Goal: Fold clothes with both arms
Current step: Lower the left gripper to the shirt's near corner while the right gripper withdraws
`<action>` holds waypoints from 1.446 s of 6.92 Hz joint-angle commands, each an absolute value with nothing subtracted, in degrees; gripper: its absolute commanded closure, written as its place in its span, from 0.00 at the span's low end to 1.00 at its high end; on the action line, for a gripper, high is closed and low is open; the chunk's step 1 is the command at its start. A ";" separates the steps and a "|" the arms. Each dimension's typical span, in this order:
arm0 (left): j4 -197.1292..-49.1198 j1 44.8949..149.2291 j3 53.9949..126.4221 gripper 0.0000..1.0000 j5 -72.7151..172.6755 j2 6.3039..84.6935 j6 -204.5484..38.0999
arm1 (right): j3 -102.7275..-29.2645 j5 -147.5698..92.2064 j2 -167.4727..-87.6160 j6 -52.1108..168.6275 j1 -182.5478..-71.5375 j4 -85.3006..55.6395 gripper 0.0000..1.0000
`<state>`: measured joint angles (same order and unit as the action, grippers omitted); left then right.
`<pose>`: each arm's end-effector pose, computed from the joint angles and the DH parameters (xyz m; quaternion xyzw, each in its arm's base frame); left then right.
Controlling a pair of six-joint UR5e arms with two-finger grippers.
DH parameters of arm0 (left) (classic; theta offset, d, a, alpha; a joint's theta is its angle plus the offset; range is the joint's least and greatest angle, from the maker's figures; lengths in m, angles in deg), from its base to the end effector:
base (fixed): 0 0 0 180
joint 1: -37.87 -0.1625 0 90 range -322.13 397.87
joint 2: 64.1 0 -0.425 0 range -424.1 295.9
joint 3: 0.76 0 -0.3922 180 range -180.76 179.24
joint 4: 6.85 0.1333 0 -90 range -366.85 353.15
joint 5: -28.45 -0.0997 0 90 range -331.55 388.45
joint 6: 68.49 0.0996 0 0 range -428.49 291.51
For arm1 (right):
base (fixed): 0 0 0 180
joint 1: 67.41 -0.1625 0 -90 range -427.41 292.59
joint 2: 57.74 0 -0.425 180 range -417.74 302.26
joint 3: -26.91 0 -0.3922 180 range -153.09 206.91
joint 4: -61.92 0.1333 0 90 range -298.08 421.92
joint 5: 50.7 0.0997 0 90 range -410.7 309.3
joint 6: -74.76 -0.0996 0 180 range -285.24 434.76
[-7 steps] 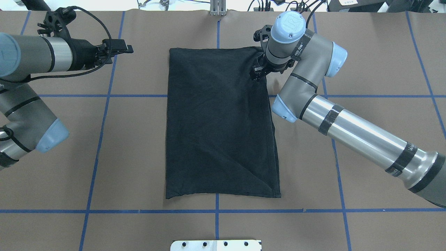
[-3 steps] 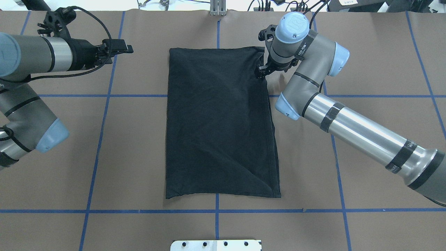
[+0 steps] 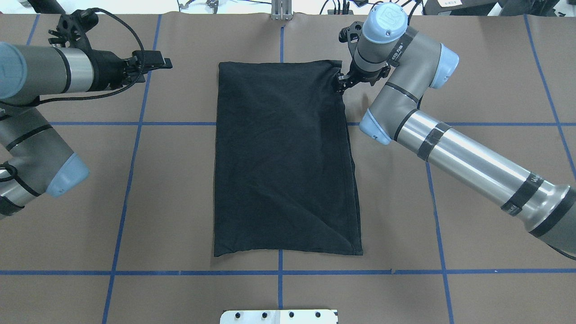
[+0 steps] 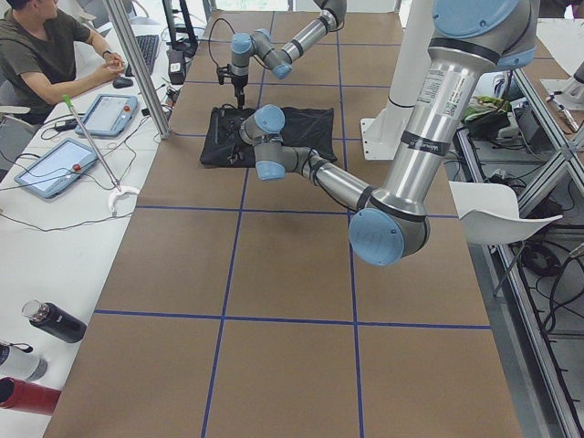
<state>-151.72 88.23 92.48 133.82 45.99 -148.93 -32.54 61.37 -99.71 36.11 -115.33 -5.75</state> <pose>0.3135 -0.5460 0.3284 0.2222 0.5933 -0.1890 0.7502 -0.4822 -0.6771 0.3360 0.1381 -0.3536 -0.0928 0.9205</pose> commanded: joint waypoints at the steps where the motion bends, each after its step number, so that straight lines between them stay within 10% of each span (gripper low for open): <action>1: -151.69 88.23 94.76 0.00 134.44 45.86 -149.52 | -39.23 69.91 -101.23 35.56 -117.94 -7.85 0.00; 5: -144.57 81.76 108.38 0.00 141.65 44.36 -166.69 | -66.89 76.45 -116.05 18.64 -117.69 -15.25 0.00; 10: -144.74 60.66 110.07 0.00 124.27 39.46 -179.50 | -84.87 78.14 -127.96 5.18 -115.67 -15.08 0.00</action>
<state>-144.65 64.71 110.05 128.46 41.65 -178.80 -81.71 77.72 -126.38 8.66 -115.98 -15.14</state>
